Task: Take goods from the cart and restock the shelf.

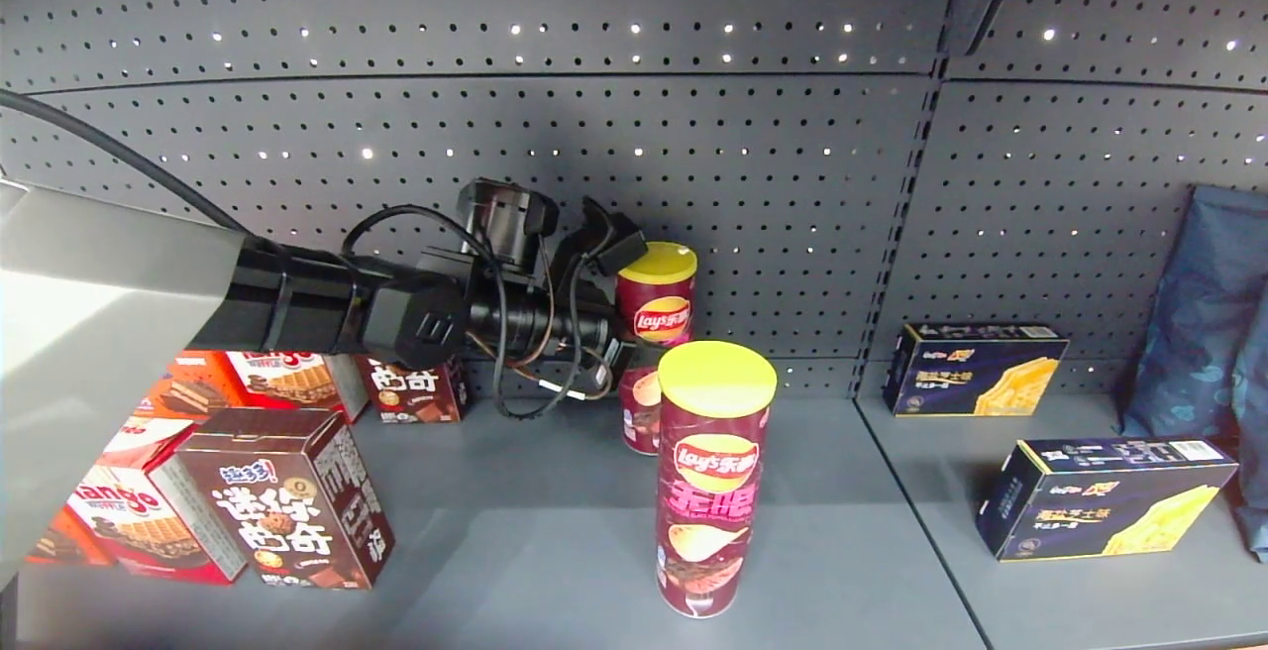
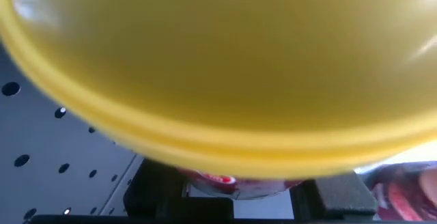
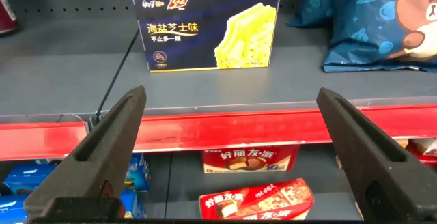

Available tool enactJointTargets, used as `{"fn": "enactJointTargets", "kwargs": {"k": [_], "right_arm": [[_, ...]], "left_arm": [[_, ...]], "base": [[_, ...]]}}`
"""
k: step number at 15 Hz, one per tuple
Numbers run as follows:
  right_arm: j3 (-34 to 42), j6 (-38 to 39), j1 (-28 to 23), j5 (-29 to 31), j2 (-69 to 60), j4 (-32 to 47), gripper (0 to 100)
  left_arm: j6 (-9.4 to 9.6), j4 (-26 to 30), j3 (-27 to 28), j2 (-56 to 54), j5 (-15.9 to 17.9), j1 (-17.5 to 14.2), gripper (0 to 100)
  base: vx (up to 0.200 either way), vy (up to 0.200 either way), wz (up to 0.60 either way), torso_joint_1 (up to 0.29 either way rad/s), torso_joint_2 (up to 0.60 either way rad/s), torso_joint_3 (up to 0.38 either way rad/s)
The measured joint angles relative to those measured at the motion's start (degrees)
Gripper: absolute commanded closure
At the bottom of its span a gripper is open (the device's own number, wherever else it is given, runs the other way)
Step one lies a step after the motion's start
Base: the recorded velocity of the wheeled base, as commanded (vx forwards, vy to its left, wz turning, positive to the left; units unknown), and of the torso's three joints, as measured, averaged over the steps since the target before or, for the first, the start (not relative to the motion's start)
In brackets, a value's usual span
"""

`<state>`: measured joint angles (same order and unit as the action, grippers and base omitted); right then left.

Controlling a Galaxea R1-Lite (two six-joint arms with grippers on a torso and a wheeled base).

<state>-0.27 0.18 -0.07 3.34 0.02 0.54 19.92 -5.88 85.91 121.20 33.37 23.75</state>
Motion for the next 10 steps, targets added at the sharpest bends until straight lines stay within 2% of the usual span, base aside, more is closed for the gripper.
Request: {"fn": "enactJointTargets", "kwargs": {"k": [7,8,10], "right_arm": [[0.0,0.0,0.0,0.0,0.0,0.0,0],[0.0,0.0,0.0,0.0,0.0,0.0,0],[0.0,0.0,0.0,0.0,0.0,0.0,0]], "left_arm": [[0.06,-0.4,2.8,3.2,-0.1,0.2,100],[0.06,-0.5,2.9,3.4,-0.1,0.2,0],[0.09,-0.7,2.9,3.6,-0.7,0.3,0]], "base": [[0.0,0.0,0.0,0.0,0.0,0.0],[0.0,0.0,0.0,0.0,0.0,0.0],[0.0,0.0,0.0,0.0,0.0,0.0]]}}
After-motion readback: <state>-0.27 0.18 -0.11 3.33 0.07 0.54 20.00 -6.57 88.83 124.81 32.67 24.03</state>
